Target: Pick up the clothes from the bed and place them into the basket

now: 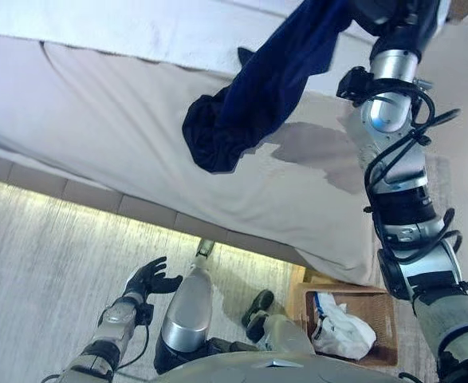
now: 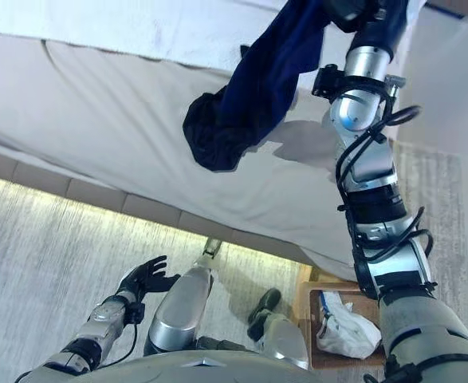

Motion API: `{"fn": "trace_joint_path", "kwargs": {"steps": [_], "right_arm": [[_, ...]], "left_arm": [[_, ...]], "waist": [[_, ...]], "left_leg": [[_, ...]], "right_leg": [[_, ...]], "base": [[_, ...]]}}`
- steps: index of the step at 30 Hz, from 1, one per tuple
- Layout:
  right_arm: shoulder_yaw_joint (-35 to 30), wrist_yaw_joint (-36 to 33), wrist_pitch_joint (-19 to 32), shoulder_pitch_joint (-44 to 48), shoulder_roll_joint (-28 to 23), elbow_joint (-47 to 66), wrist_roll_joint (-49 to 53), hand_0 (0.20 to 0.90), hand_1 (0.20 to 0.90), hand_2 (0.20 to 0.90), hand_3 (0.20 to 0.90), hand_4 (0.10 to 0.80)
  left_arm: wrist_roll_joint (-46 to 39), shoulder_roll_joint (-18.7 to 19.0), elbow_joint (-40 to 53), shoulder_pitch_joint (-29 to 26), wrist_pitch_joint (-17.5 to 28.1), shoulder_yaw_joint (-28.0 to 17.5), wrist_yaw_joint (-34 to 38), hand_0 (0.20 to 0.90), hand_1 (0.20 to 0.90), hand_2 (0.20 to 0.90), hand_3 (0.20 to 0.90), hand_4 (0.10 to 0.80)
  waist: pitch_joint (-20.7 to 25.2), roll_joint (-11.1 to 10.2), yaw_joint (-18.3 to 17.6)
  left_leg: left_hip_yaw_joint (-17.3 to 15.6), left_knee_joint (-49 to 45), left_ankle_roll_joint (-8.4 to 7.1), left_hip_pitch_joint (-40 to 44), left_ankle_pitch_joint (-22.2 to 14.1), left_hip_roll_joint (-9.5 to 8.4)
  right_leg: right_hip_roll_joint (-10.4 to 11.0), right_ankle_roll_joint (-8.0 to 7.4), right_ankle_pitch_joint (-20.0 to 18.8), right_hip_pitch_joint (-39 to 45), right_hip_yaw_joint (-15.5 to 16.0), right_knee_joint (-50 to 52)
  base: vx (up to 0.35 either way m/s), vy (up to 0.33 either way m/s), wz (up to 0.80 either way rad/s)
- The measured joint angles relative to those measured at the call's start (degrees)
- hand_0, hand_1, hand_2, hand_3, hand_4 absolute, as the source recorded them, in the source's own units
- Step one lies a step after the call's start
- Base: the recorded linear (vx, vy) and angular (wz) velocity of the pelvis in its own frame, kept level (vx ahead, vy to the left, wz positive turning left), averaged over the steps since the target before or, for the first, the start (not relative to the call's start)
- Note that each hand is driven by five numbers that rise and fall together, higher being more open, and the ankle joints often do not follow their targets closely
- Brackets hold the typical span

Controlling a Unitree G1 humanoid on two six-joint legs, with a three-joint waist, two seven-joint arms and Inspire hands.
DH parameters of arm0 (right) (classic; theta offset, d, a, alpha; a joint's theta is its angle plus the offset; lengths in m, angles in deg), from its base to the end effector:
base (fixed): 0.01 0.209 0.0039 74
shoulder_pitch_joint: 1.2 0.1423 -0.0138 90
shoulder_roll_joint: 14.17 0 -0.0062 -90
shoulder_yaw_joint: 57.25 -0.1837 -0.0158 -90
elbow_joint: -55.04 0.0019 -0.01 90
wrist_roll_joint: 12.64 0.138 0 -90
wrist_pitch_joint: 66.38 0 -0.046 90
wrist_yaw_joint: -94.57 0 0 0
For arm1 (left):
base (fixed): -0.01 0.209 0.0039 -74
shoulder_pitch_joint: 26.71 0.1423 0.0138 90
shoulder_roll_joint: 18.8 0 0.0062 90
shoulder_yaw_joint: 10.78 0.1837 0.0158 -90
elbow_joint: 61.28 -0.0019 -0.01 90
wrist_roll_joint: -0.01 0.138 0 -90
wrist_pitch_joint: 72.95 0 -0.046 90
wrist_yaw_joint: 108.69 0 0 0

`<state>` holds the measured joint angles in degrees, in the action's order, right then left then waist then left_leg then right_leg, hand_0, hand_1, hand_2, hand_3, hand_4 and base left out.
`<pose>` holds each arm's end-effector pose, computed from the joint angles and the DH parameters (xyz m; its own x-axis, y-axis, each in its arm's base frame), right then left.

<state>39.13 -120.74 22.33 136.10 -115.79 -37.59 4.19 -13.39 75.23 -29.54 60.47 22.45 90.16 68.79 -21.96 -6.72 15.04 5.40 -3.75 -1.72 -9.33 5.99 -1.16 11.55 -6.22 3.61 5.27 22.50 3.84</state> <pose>0.2967 -0.1628 0.2550 0.6775 -0.3201 0.6622 0.3199 0.9390 0.1266 0.1275 0.2458 -0.0858 0.6333 0.1349 -0.7621 0.0217 0.9812 0.1917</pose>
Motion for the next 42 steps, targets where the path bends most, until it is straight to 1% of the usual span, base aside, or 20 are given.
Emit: {"fn": "trace_joint_path", "kwargs": {"steps": [3,7,9,10,12,13,16,17,20,21,24,28,31,36,39,42], "right_arm": [[0.01,-1.04,0.04,-3.22,-0.16,0.33,-0.97,0.3,0.3,0.3,0.2,0.1],[-0.06,-3.86,0.04,-5.27,-0.99,0.5,-5.73,0.3,0.3,0.3,0.2,0.1],[-0.52,-4.94,0.04,-6.44,-2.97,1.44,-6.92,0.3,0.3,0.3,0.2,0.1],[-1.09,-5.55,0.03,-7.14,-4.27,2.15,-6.99,0.3,0.3,0.3,0.2,0.1],[-1.97,-6.4,0.03,-8.1,-5.87,3.07,-7.02,0.3,0.3,0.3,0.2,0.1],[-2.64,-7.05,0.03,-9.21,-7.04,3.7,-7.02,0.3,0.3,0.3,0.2,0.1],[-5.14,-7.93,-0.02,-11.48,-8.07,4.12,-7.09,0.3,0.3,0.3,0.2,0.1],[-6.0,-7.97,-0.15,-12.55,-8.52,4.11,-7.09,0.3,0.3,0.3,0.2,0.1],[-6.97,-7.98,-0.84,-16.74,-11.92,3.85,-7.09,0.3,0.3,0.3,0.2,0.1],[-7.66,-7.68,-1.21,-18.11,-12.49,3.53,-7.14,0.3,0.3,0.3,0.2,0.1],[-8.81,-6.15,-2.11,-20.13,-12.57,-0.27,-7.23,0.3,0.3,0.3,0.2,0.1],[-9.86,-0.78,-4.3,-25.59,-12.56,-5.31,-7.24,0.3,0.3,0.3,0.2,0.1],[-9.83,3.48,-5.77,-31.26,-12.5,-8.63,-7.43,0.3,0.3,0.3,0.2,0.1],[-9.36,7.09,-8.25,-35.88,-12.43,-13.79,-8.07,0.3,0.3,0.3,0.2,0.1],[-9.35,8.45,-9.03,-36.28,-12.45,-15.99,-9.42,0.3,0.3,0.3,0.2,0.1],[-9.35,9.34,-9.7,-36.11,-13.05,-18.31,-10.26,0.3,0.3,0.3,0.2,0.1]], "left_arm": [[0.82,-0.44,-1.79,1.31,-0.31,-0.05,-0.13,0.9,0.9,0.9,0.9,0.8],[2.44,-0.67,-3.37,3.25,-0.83,-0.22,-0.13,0.9,0.9,0.9,0.9,0.8],[3.67,-0.7,-3.71,3.51,-1.93,-0.69,-0.15,0.9,0.9,0.9,0.9,0.8],[4.58,-0.63,-3.75,3.95,-2.48,-0.89,-0.16,0.9,0.9,0.9,0.9,0.8],[5.2,-0.65,-4.11,4.25,-3.14,-1.41,-0.23,0.9,0.9,0.9,0.9,0.8],[6.29,-0.65,-4.29,4.72,-3.47,-1.72,-0.54,0.9,0.9,0.9,0.9,0.8],[6.92,-0.57,-4.47,5.81,-4.51,-1.69,-1.05,0.9,0.9,0.9,0.9,0.8],[7.22,-0.45,-4.49,6.26,-4.97,-1.62,-1.28,0.9,0.9,0.9,0.9,0.8],[7.88,-0.51,-4.54,7.53,-5.36,-1.12,-1.57,0.9,0.9,0.9,0.9,0.8],[7.9,-0.51,-4.47,7.62,-5.58,-0.7,-1.7,0.9,0.9,0.9,0.9,0.8],[8.43,0.03,-4.38,7.12,-6.42,0.15,-1.82,0.9,0.9,0.9,0.9,0.8],[8.71,0.37,-3.74,6.01,-6.53,1.26,-2.45,0.9,0.9,0.9,0.9,0.8],[8.7,-1.07,-3.02,4.28,-6.46,3.01,-3.39,0.9,0.9,0.9,0.9,0.8],[8.81,-2.89,-1.47,2.97,-6.37,5.08,-4.37,0.9,0.9,0.9,0.9,0.8],[8.81,-3.39,-1.56,1.86,-6.26,5.73,-4.53,0.9,0.9,0.9,0.9,0.8],[8.79,-3.65,-1.51,0.43,-5.05,7.14,-4.54,0.9,0.9,0.9,0.9,0.8]], "waist": [[4.23,0.03,-1.12],[7.56,0.23,-2.75],[8.52,0.35,-3.61],[8.68,0.4,-3.92],[9.46,0.49,-5.0],[10.29,0.62,-6.42],[11.8,1.15,-8.39],[12.44,1.34,-9.37],[14.15,2.39,-12.22],[14.49,2.72,-13.47],[14.69,3.0,-15.45],[14.89,3.35,-18.09],[15.37,4.22,-19.69],[15.58,5.33,-21.93],[14.78,6.83,-23.51],[13.22,9.38,-23.87]], "left_leg": [[-0.57,0.24,-0.08,0.42,-0.19,0.15],[-2.31,0.57,-0.43,1.8,-0.78,1.09],[-2.91,1.45,-0.55,2.53,-0.51,1.49],[-4.03,2.36,-0.33,3.81,-0.01,1.88],[-4.93,3.01,-0.42,4.58,0.1,2.2],[-5.73,4.34,-0.63,5.79,0.47,2.36],[-8.09,6.51,-0.8,8.29,0.8,2.89],[-8.97,7.5,-0.98,9.25,1.03,3.13],[-11.18,8.83,-1.05,11.24,1.36,3.55],[-12.08,8.82,-1.15,11.76,1.25,3.85],[-13.57,8.85,-1.16,12.62,1.18,4.6],[-15.79,9.06,-1.41,13.07,0.99,6.09],[-17.37,9.11,-1.64,13.19,0.79,6.55],[-19.37,9.0,-1.81,13.12,0.64,7.14],[-20.03,8.89,-1.81,12.76,0.63,7.21],[-20.75,8.87,-1.82,11.24,0.63,7.18]], "right_leg": [[-0.37,0.0,-0.01,0.35,-0.29,-0.92],[-1.11,0.03,0.0,1.1,-1.78,-2.21],[-1.47,0.33,-0.23,1.22,-2.41,-2.74],[-1.62,0.26,-0.5,1.53,-3.41,-2.96],[-1.75,0.29,-0.54,1.5,-4.45,-3.21],[-1.8,0.28,-0.77,1.82,-5.12,-3.71],[-2.05,0.15,-1.12,2.11,-7.42,-4.29],[-2.22,-0.25,-1.43,2.17,-8.17,-4.84],[-2.59,-0.39,-1.75,2.66,-10.82,-5.82],[-2.76,-0.53,-2.18,2.67,-11.51,-6.39],[-3.53,-0.42,-3.03,3.26,-13.23,-8.08],[-4.79,0.0,-3.69,2.76,-15.34,-8.89],[-5.13,0.05,-3.73,1.79,-17.08,-8.9],[-5.58,0.08,-4.46,0.15,-19.22,-8.93],[-5.6,0.09,-4.5,-0.76,-19.97,-8.73],[-5.46,-0.02,-4.97,-2.71,-20.41,-8.68]], "base": [[-0.019,-0.103,-0.1],[-0.052,-0.105,-0.23],[-0.074,-0.105,-0.24],[-0.068,-0.098,-0.32],[-0.074,-0.096,-0.34],[-0.082,-0.111,-0.34],[-0.057,-0.095,-0.44],[-0.043,-0.082,-0.47],[-0.038,-0.108,-0.46],[-0.026,-0.111,-0.38],[-0.025,-0.126,-0.36],[-0.018,-0.134,-0.31],[-0.021,-0.143,-0.29],[-0.068,-0.102,-0.25],[-0.104,-0.066,-0.14],[-0.116,-0.038,-0.13]]}}
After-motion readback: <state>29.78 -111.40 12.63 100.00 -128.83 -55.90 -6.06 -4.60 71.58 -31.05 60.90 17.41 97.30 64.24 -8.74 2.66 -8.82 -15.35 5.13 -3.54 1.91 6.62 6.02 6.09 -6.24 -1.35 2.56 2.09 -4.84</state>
